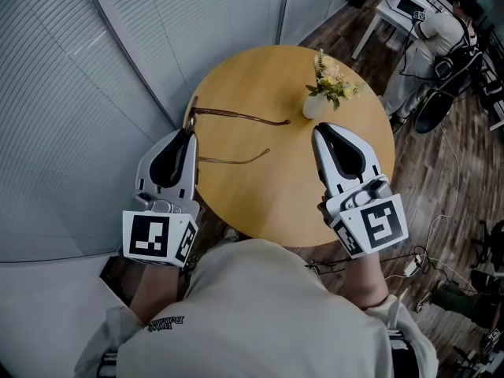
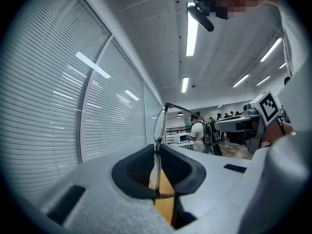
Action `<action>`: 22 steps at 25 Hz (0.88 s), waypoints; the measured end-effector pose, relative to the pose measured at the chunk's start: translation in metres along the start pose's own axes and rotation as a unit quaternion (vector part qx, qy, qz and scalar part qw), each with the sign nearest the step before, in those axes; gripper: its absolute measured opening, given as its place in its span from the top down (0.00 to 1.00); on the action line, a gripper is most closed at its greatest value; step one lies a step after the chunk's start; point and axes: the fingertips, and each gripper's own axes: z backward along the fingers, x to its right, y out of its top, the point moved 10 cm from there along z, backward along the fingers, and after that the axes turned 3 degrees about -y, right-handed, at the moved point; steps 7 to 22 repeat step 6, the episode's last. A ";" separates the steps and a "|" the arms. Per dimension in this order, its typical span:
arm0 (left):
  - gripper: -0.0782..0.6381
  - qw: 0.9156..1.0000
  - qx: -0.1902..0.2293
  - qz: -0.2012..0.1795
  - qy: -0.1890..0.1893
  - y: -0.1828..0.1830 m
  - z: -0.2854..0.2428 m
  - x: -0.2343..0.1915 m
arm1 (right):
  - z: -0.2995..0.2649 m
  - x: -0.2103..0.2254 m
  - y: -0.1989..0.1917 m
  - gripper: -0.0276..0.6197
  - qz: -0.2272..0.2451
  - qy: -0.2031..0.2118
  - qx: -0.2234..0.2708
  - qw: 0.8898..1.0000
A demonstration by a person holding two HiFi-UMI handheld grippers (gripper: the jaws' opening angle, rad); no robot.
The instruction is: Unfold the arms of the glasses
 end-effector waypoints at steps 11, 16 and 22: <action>0.82 1.000 -0.002 0.005 -0.001 0.003 -0.002 0.005 | 0.005 0.004 0.004 0.89 0.010 -0.003 0.000 1.000; 0.82 1.000 -0.002 0.005 -0.001 0.003 -0.002 0.005 | 0.005 0.004 0.004 0.89 0.010 -0.003 0.000 1.000; 0.82 1.000 -0.002 0.005 -0.001 0.003 -0.002 0.005 | 0.005 0.004 0.004 0.89 0.010 -0.003 0.000 1.000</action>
